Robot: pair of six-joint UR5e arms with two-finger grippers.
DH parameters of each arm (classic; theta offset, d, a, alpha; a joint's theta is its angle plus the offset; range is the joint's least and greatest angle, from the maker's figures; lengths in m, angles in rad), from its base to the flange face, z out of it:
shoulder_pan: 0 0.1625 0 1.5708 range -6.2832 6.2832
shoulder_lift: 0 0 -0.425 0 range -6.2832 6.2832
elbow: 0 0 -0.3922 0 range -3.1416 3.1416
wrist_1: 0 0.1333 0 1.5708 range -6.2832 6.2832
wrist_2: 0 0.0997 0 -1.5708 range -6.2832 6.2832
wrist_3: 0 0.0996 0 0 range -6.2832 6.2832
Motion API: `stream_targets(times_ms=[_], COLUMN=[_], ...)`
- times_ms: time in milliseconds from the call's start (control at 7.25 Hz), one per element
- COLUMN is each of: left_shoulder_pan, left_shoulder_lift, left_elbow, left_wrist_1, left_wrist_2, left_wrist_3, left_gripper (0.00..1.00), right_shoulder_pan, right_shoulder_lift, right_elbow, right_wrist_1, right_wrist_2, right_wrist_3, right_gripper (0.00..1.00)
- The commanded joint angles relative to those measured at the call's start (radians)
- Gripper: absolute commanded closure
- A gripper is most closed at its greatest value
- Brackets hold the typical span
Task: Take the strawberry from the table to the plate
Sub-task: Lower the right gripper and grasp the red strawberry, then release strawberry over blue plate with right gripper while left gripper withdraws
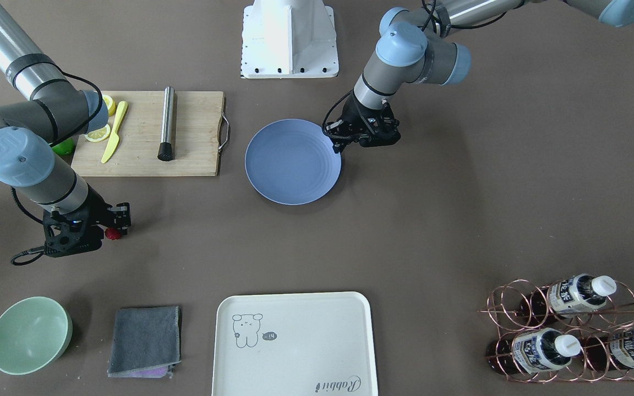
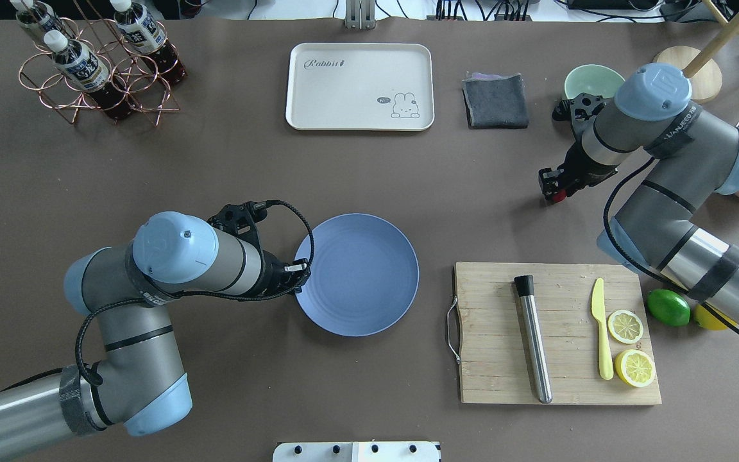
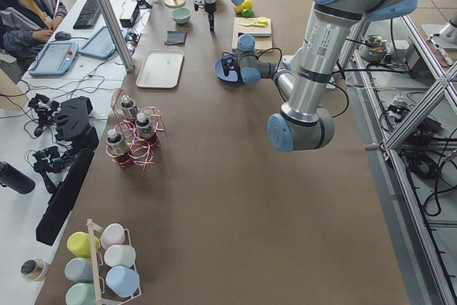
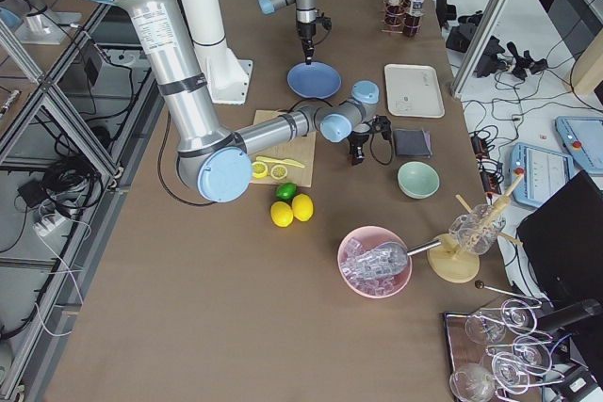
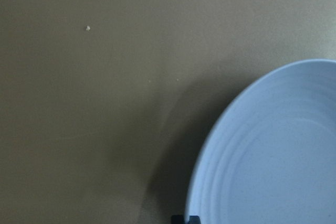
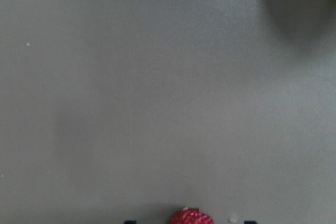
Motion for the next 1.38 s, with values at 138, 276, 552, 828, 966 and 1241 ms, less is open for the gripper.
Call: stream_targets(times_ms=[138, 276, 552, 828, 966, 1241], left_shoulder_pan=[-0.006, -0.006, -0.024, -0.072, -0.122, -0.245], left_shoulder_lift=[0.003, 0.003, 0.036, 0.145, 0.180, 0.251], left_elbow=[-0.022, -0.023, -0.034, -0.100, -0.100, -0.094], left_wrist_1=[0.001, 0.001, 0.000, 0.001, 0.001, 0.000], left_wrist_2=[0.000, 0.000, -0.002, -0.022, -0.060, -0.175], left_wrist_3=[0.000, 0.000, 0.003, 0.156, 0.264, 0.430], left_gripper=[0.28, 0.28, 0.28, 0.28, 0.28, 0.28], right_shoulder_pan=[-0.006, -0.003, -0.073, -0.159, -0.220, -0.351], right_shoulder_lift=[0.006, 0.025, 0.068, 0.123, 0.176, 0.281], right_elbow=[0.013, 0.054, 0.123, 0.175, 0.191, 0.186], right_wrist_1=[0.002, -0.007, -0.012, -0.014, -0.068, -0.171], right_wrist_2=[0.003, 0.012, 0.005, -0.014, -0.071, -0.188], right_wrist_3=[0.000, 0.014, 0.200, 0.389, 0.470, 0.558], right_gripper=[1.00, 1.00, 1.00, 1.00, 1.00, 1.00])
